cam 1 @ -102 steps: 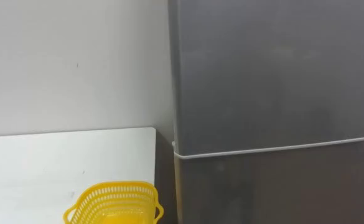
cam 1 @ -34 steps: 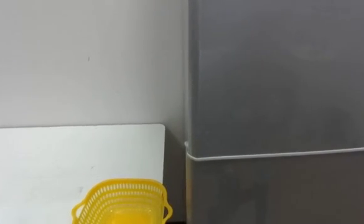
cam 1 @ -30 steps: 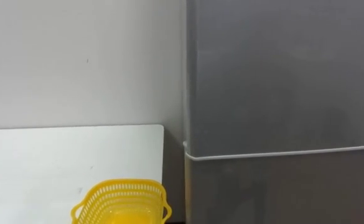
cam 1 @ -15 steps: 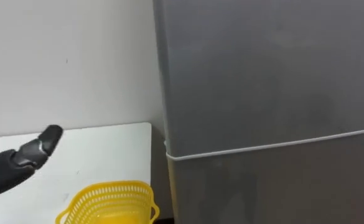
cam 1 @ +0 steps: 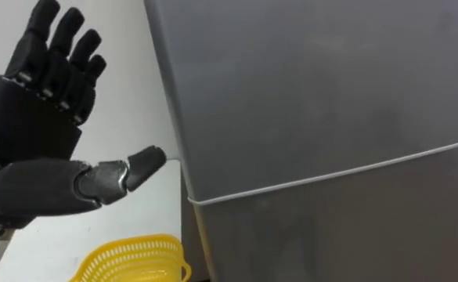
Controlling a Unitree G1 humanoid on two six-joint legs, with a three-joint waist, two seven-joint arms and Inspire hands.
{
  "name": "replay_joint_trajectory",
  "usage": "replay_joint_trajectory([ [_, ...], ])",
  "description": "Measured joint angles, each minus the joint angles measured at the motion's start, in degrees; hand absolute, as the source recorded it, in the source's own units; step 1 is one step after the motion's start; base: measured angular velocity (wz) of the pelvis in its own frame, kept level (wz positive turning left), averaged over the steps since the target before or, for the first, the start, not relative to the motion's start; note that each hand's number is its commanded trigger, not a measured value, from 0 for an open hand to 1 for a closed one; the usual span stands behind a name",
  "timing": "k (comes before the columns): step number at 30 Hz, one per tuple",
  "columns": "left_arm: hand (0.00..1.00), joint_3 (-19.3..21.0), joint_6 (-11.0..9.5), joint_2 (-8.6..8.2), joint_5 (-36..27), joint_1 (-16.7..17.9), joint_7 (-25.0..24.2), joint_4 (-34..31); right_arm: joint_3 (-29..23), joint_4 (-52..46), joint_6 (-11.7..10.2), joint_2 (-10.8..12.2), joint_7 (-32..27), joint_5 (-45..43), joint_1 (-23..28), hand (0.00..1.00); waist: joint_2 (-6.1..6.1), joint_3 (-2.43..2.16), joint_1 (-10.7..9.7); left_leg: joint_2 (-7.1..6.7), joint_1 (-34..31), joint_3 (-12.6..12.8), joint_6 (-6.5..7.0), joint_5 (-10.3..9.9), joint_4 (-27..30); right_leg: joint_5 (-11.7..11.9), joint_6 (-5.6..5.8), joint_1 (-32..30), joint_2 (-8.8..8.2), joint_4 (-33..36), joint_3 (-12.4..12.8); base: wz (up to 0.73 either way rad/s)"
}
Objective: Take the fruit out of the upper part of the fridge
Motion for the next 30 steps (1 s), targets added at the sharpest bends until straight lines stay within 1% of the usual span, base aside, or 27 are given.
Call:
replay_joint_trajectory([
  [4, 0.0, -0.2, 0.0, 0.06, -1.1, 0.0, -2.7, -1.2, 0.1, 0.0, 0.8, -0.5, -0.6, 0.0, 0.3, 0.0, -0.09, 0.02, -0.2, -0.01, -0.2, 0.1, 0.01, 0.0, 0.0, 0.0, 0.0, -0.5, 0.02, 0.0, 0.7, -0.06],
  [9, 0.0, -2.3, 0.1, 0.07, -1.2, 0.0, -5.8, -1.5, 0.3, -0.6, 1.0, -0.6, -0.5, 0.0, 0.7, 0.0, 0.01, -0.01, -0.1, 0.06, -0.4, 0.0, 0.01, 0.0, 0.0, 0.0, -0.01, -0.6, 0.04, 0.0, 0.7, 0.0],
  [11, 0.0, -3.5, 1.3, 0.06, -1.2, 0.0, -7.8, -1.5, 0.7, -0.7, 1.3, -0.9, -0.3, 0.0, 0.7, 0.0, 0.15, 0.01, -0.1, 0.05, -0.4, 0.0, 0.01, 0.0, 0.0, 0.0, -0.01, -0.6, 0.04, 0.0, 0.7, 0.0],
  [13, 0.0, -3.5, 1.3, 0.01, -1.3, 0.0, -8.6, -1.5, 0.7, -0.6, 1.4, -0.9, -0.3, 0.0, 0.7, 0.0, 0.22, 0.05, -0.1, 0.04, -0.4, 0.0, 0.01, 0.0, 0.0, 0.0, -0.01, -0.6, 0.05, 0.0, 0.6, 0.0],
  [17, 0.0, -3.5, 1.3, 0.0, -1.3, 0.0, -9.2, -1.5, 0.8, -0.5, 1.4, -1.2, 0.0, 0.0, 0.5, 0.0, 0.42, 0.15, -0.1, -0.01, -0.5, 0.0, 0.01, 0.0, 0.0, 0.0, 0.0, -0.6, 0.06, 0.0, 0.6, 0.0],
  [22, 0.0, -3.4, 1.6, 0.0, -1.2, 0.0, -10.0, -1.4, 0.8, -0.4, 1.5, -1.3, -0.1, 0.0, 0.6, 0.0, 0.45, 0.15, -0.2, -0.03, -0.5, 0.0, 0.01, 0.0, 0.1, 0.0, 0.0, -0.3, 0.0, 0.0, 0.5, 0.0],
  [27, 0.0, -3.4, 2.0, 0.0, -1.2, 0.0, -10.3, -1.4, 0.8, -0.6, 2.5, -1.3, -0.3, 0.0, 0.6, 0.0, 0.52, 0.11, -0.2, -0.03, -0.5, 0.0, 0.01, 0.0, 0.2, 0.0, 0.0, -0.1, -0.01, 0.0, 0.4, 0.0],
  [30, 0.0, -3.5, 2.2, -0.11, -1.2, 0.0, -10.2, -1.4, 1.4, -0.6, 2.6, -1.4, -0.5, 0.0, 0.4, 0.0, 0.54, 0.12, -0.3, -0.04, -0.4, -0.1, 0.02, 0.0, 0.2, 0.0, 0.0, 0.2, -0.09, 0.0, 0.2, 0.02],
])
